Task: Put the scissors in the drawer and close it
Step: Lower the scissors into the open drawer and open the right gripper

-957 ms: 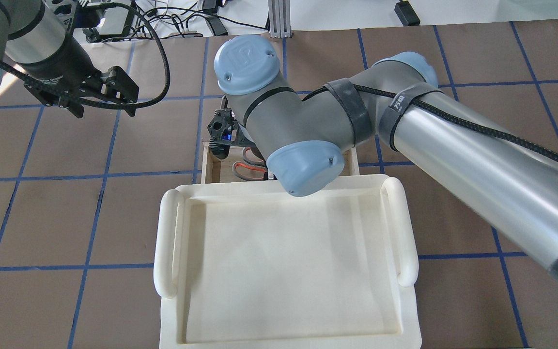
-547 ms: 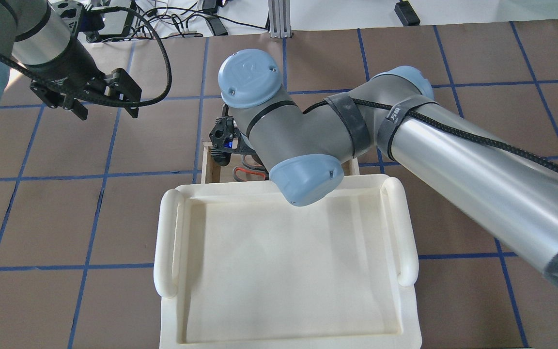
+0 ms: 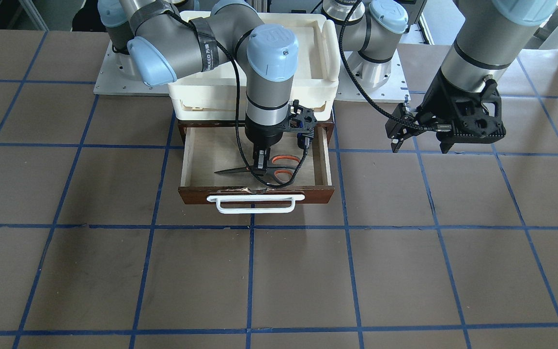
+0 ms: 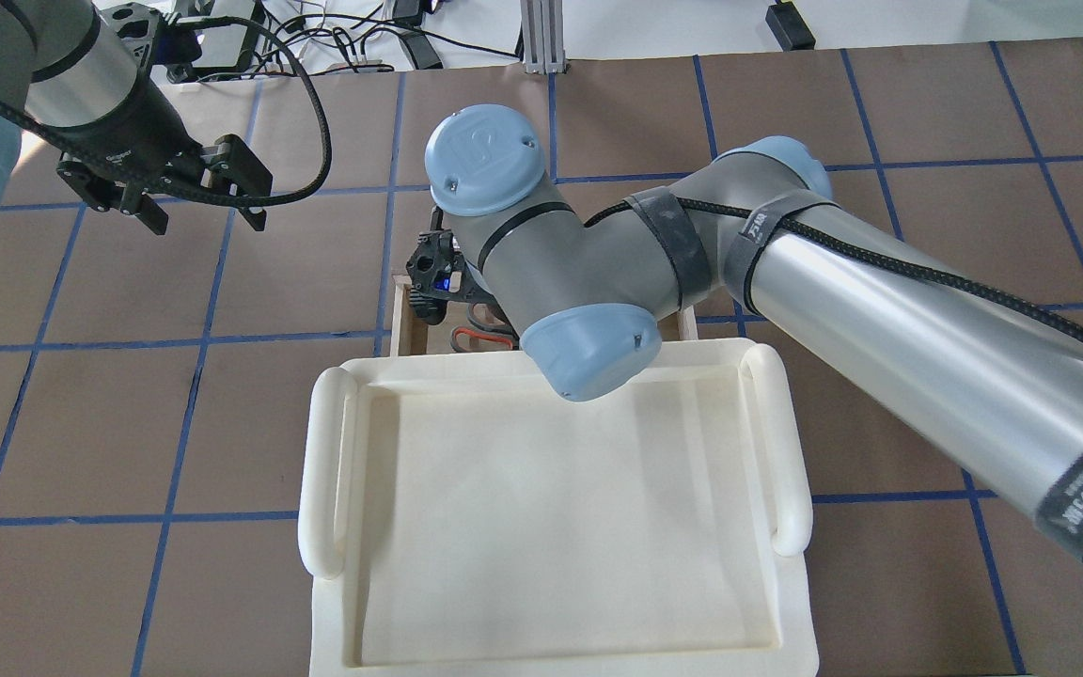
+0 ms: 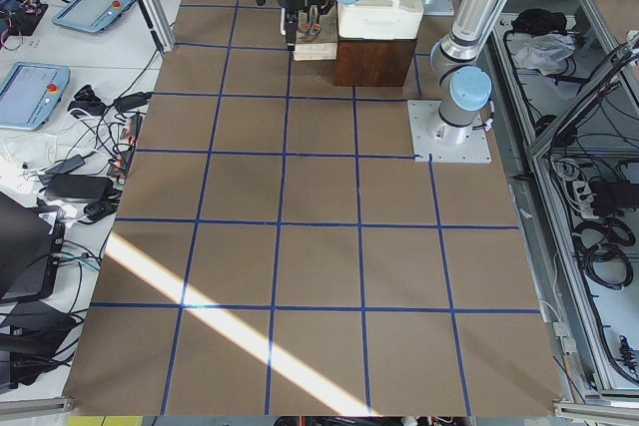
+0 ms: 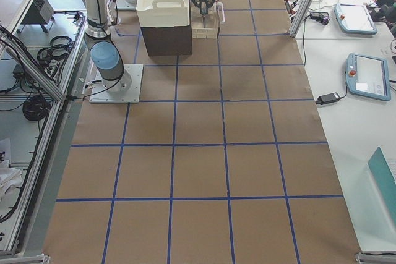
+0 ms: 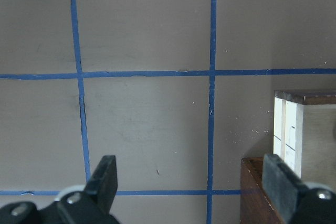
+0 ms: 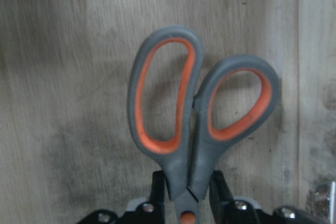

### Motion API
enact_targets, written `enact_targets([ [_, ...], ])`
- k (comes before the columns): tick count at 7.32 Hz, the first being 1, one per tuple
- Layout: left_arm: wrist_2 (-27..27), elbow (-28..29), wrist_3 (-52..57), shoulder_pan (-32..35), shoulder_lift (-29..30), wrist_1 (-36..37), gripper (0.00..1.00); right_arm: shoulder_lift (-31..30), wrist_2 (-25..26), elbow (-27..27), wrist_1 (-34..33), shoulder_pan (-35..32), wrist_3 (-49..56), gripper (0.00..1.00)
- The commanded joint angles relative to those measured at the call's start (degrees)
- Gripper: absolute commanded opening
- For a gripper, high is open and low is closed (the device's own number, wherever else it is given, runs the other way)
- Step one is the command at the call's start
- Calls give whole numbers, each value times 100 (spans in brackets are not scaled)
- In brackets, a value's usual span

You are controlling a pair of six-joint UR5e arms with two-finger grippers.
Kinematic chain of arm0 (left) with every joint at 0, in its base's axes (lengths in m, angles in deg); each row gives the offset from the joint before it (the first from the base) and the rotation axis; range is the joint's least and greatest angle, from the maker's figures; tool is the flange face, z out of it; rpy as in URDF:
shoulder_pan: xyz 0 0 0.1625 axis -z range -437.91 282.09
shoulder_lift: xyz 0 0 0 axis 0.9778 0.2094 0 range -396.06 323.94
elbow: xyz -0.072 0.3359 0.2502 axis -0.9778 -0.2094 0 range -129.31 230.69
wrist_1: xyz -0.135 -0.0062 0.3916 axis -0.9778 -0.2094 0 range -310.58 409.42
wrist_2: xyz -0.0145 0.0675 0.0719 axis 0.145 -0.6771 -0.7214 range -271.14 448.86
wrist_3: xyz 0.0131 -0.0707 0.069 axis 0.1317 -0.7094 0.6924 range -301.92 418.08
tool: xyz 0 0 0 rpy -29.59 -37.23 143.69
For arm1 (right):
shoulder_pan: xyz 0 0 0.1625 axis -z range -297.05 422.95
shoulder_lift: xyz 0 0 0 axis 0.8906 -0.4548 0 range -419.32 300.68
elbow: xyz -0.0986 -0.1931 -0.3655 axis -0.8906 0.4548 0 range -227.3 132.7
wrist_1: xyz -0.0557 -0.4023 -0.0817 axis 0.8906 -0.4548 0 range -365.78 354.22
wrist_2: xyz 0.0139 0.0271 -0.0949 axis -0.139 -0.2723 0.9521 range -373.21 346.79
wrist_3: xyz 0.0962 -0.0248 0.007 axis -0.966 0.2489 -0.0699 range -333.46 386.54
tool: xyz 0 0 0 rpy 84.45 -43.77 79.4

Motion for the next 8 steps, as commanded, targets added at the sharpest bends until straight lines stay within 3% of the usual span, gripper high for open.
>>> enact_targets([
  [1, 1, 35, -10, -68, -2, -156, 100, 46, -7, -2, -4, 9, -2, 0],
  [2, 0, 35, -1, -68, 15, -147, 100, 90, 2, 7, -4, 9, -2, 0],
  [3, 9, 26, -10, -51, 67, -147, 100, 90, -7, 7, 13, 9, -11, 22],
  [4, 9, 35, -10, -51, 42, -147, 100, 90, -59, 7, 13, 9, -11, 64],
  [5, 9, 18, -10, -51, 59, -147, 100, 73, -103, 25, 22, 26, -20, 74],
  [6, -17, 18, -62, -51, 59, -121, 100, 73, -130, 33, 22, 26, -11, 77],
  [7, -69, 0, -71, -59, 59, -112, 100, 55, -130, 60, 22, 52, -20, 93],
  [8, -139, 0, -37, -60, 68, -95, 100, 12, -121, 112, 39, 114, -28, 99],
])
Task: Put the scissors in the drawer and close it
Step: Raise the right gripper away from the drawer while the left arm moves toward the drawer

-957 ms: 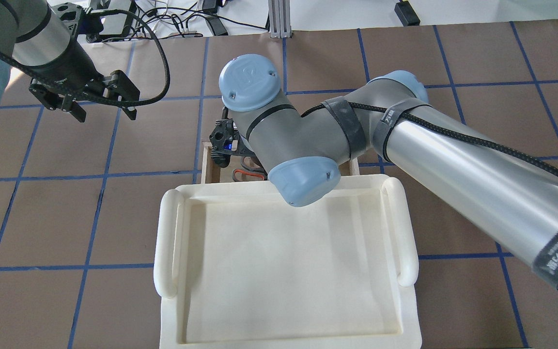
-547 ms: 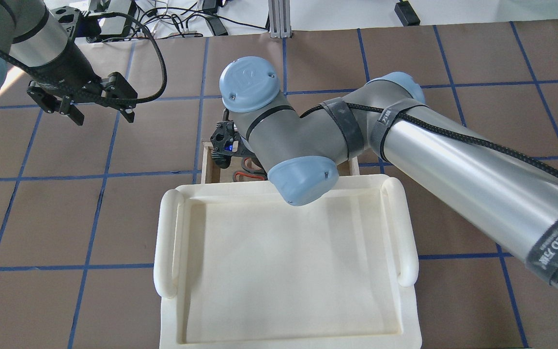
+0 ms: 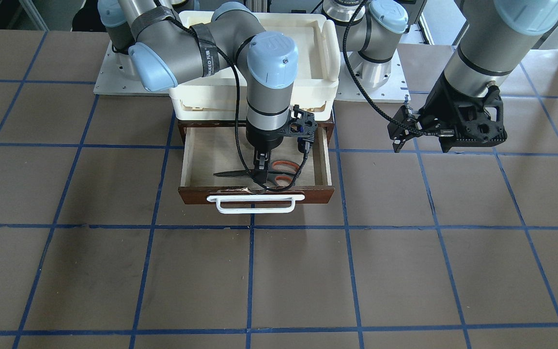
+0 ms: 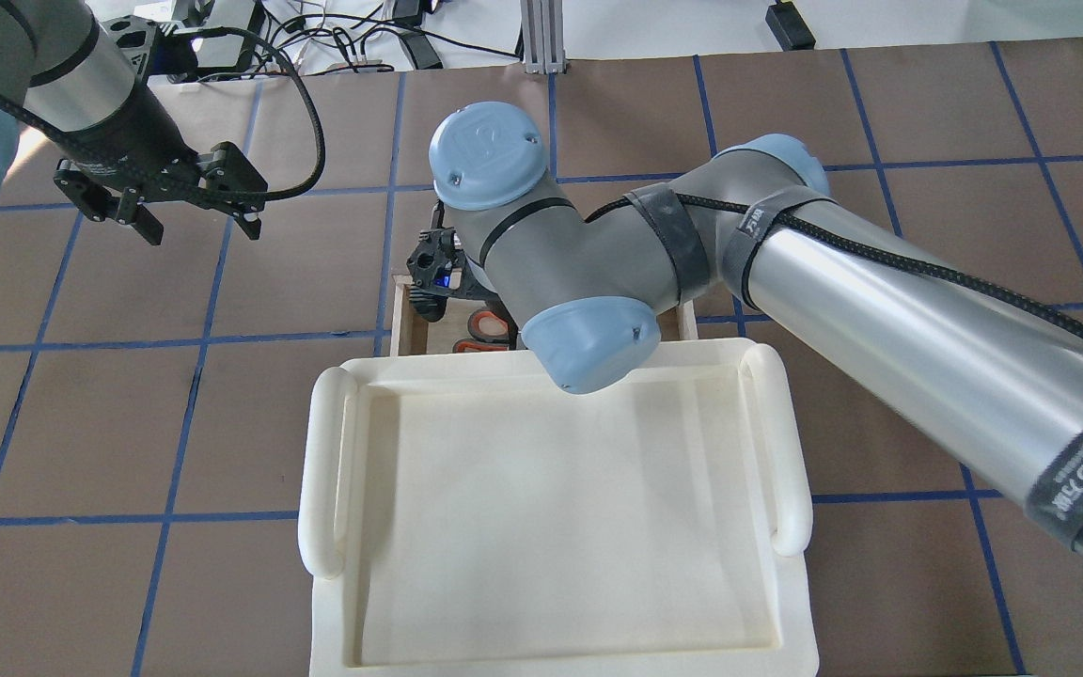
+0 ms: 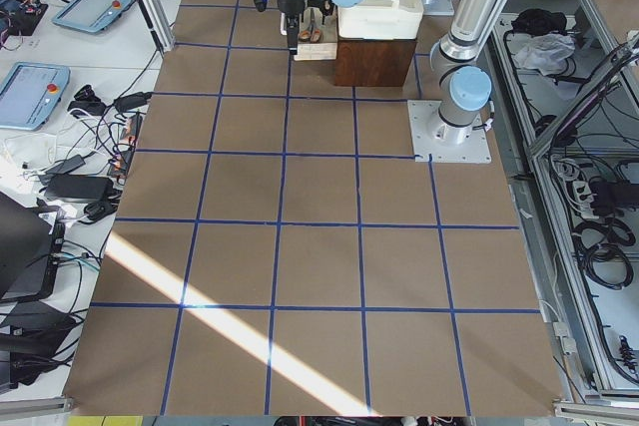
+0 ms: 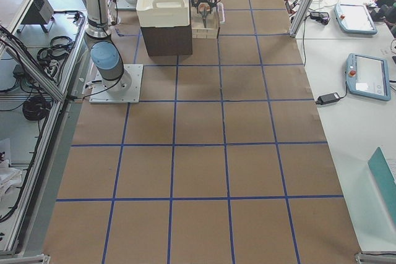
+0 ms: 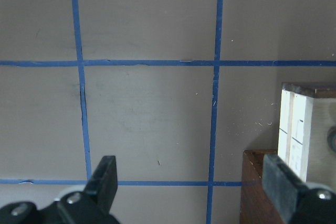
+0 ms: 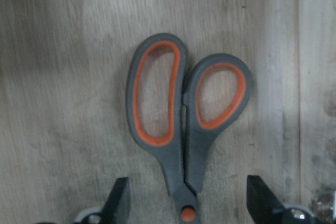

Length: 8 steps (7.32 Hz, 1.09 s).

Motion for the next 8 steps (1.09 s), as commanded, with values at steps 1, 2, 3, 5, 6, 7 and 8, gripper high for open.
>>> enact_targets([
  [1, -231, -7, 61, -12, 42, 37, 100, -58, 10, 191, 58, 110, -61, 99],
  [2, -303, -7, 62, -13, 60, 46, 100, -84, -34, 462, 310, 206, -88, 99],
  [3, -312, 2, 62, -13, 69, 63, 100, -241, -121, 813, 931, 424, -228, 99],
  [5, -347, 72, 36, 5, 226, 474, 100, -784, -587, 1089, 1847, 1563, -133, 99],
  [6, -408, 142, -60, 57, 297, 555, 100, -1031, -562, 1063, 2016, 2152, -132, 99],
  [7, -391, 317, -140, 66, 411, 556, 100, -1216, -518, 1062, 1992, 2671, -237, 99],
  [8, -383, 484, -166, 171, 551, 617, 100, -1462, -535, 975, 2148, 3120, -577, 99],
])
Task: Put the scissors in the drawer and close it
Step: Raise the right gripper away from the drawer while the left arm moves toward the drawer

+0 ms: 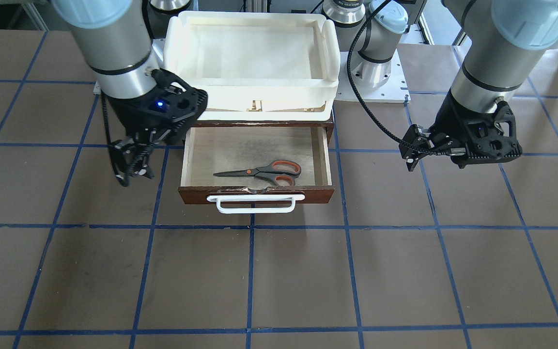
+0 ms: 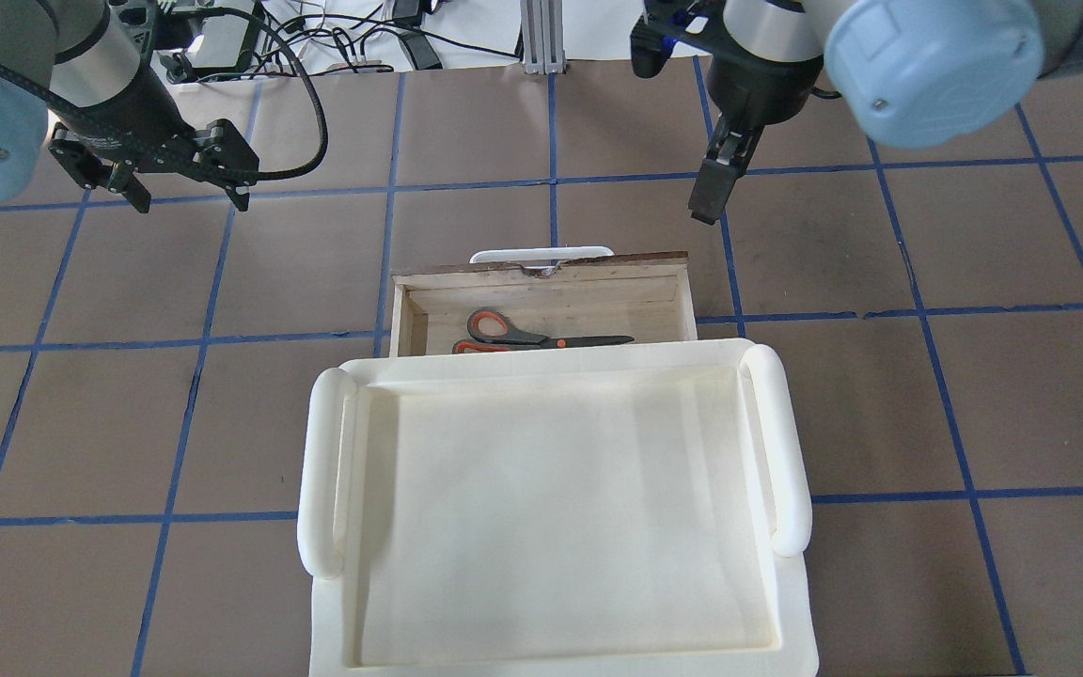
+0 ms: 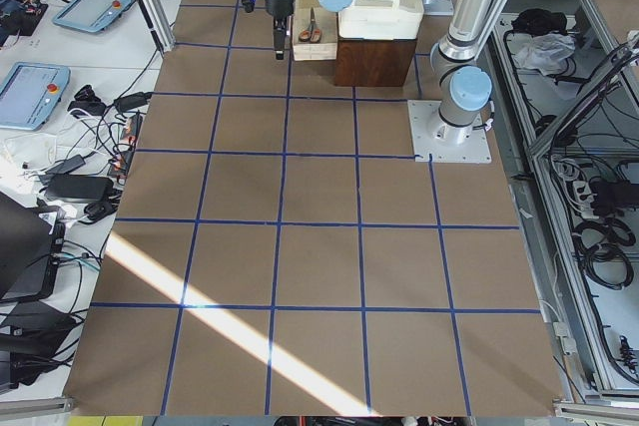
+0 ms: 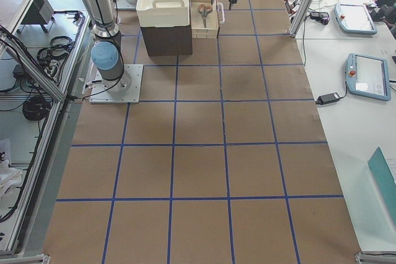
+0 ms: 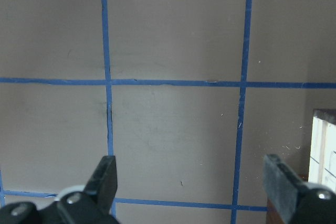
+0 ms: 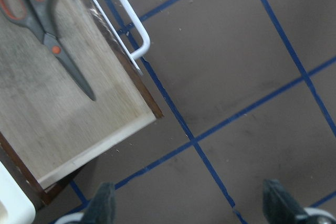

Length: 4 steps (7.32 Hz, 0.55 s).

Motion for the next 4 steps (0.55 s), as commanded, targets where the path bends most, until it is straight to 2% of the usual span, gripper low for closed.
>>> enact_targets([
  [1, -15, 277, -361, 402, 312, 128, 100, -465, 21, -149, 173, 729, -2028, 99],
  [2, 11, 339, -599, 579, 487, 303, 100, -684, 4, -193, 260, 583, -3298, 99],
  [4, 56, 619, -1038, 1044, 830, 384, 100, -774, 406, -186, 209, 117, -4842, 100],
])
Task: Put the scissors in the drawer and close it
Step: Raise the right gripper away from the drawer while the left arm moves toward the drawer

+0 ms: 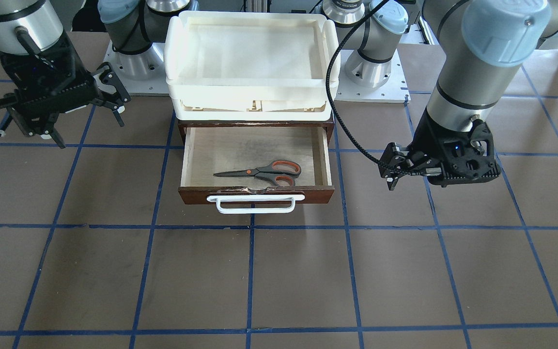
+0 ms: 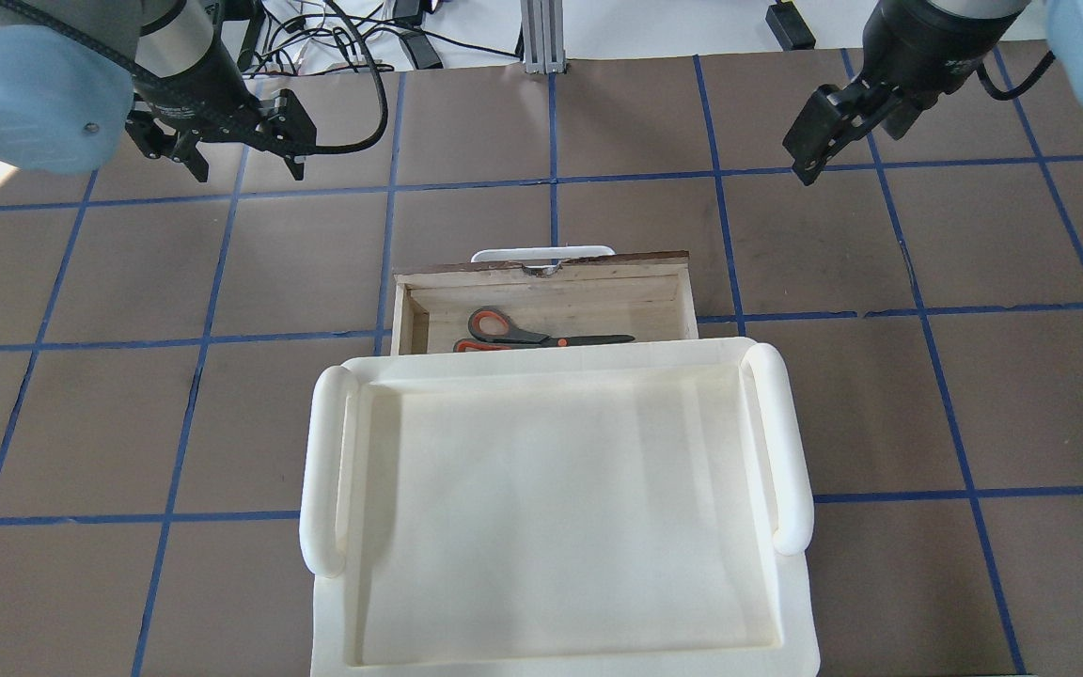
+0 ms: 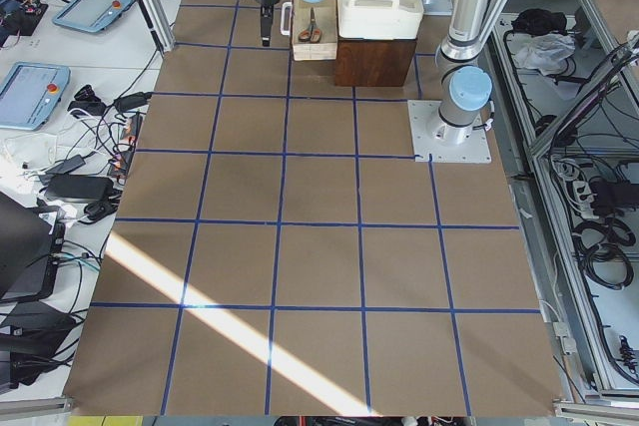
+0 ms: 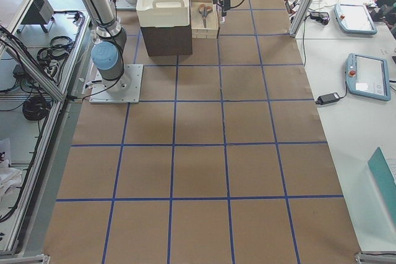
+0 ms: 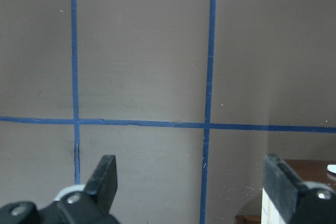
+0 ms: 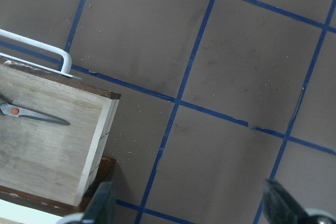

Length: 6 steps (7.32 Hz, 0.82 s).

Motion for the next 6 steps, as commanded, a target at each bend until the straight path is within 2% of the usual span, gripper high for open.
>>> enact_targets([
  [1, 12, 331, -530, 533, 448, 62, 100, -89, 91, 28, -5, -244, -1102, 100],
  [3, 46, 376, -1074, 929, 932, 588, 100, -352, 90, -7, 118, -130, -1015, 100],
  [6, 205, 385, -1735, 1273, 1521, 1160, 100, -318, -15, -95, 127, -85, -935, 100],
])
